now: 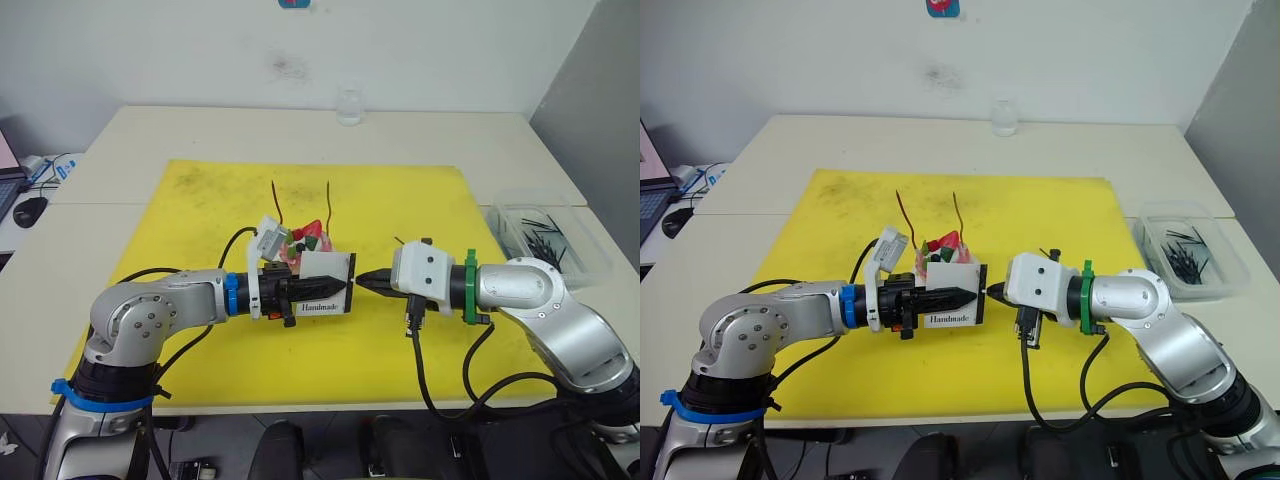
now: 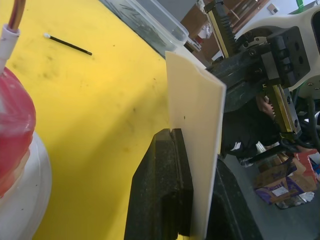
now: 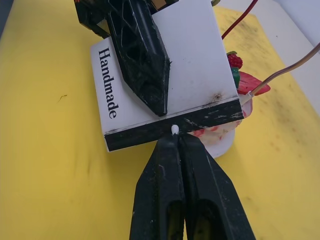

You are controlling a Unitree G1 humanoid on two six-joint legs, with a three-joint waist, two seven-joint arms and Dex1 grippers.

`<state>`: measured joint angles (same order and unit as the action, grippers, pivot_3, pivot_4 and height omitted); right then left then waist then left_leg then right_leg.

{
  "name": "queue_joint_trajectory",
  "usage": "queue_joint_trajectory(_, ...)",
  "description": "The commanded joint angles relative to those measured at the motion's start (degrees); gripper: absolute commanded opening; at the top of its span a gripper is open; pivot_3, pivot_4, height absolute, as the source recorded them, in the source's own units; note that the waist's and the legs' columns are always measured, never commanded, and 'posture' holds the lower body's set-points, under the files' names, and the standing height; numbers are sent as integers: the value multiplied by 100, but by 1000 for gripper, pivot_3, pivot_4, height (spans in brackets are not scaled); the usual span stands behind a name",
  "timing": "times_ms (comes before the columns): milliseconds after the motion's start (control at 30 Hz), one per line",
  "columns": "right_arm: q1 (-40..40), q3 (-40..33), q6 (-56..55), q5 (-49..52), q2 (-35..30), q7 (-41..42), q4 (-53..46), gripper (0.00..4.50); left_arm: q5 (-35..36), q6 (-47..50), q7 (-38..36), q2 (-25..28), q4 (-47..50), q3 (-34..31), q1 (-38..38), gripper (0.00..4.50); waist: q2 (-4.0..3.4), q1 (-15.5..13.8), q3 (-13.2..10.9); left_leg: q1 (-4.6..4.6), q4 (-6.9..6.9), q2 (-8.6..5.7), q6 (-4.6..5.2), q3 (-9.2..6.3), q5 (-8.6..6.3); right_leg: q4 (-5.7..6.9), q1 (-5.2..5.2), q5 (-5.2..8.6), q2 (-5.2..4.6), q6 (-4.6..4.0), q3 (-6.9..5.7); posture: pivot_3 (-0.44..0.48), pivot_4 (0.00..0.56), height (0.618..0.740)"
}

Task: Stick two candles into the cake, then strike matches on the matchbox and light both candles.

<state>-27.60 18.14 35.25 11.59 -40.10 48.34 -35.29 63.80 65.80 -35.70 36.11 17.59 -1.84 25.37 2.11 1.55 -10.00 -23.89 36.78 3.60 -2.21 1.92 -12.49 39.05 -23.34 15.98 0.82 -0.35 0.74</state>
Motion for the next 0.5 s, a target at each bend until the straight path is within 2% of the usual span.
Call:
queue_joint_trajectory(33,-90,78,-119,-56,54,30,-138,38,88,-76,-122,-103,263,-36,62,0,0,-1,0,0,0,0,0,0,0,0,0,0,0,0,-1,0,150,729)
queue_joint_trajectory(233,-12,468,-455,-212,-88,490,-86,38,-365,-431,-250,-149,328,81,243,0,0,-3,0,0,3,-1,0,-1,0,1,1,0,0,0,-1,0,150,729)
queue_joint_trajectory(367,74,558,-919,-142,-507,1155,-172,38,-1264,-1160,-559,321,28,-19,795,0,0,-9,-2,0,5,-8,0,-1,0,1,2,0,4,0,-3,0,150,729)
queue_joint_trajectory(500,-76,345,-904,44,-458,1249,-122,38,-1472,-1336,-737,637,97,-154,869,0,0,17,-1,5,6,-5,0,4,0,2,3,-1,6,0,3,0,150,729)
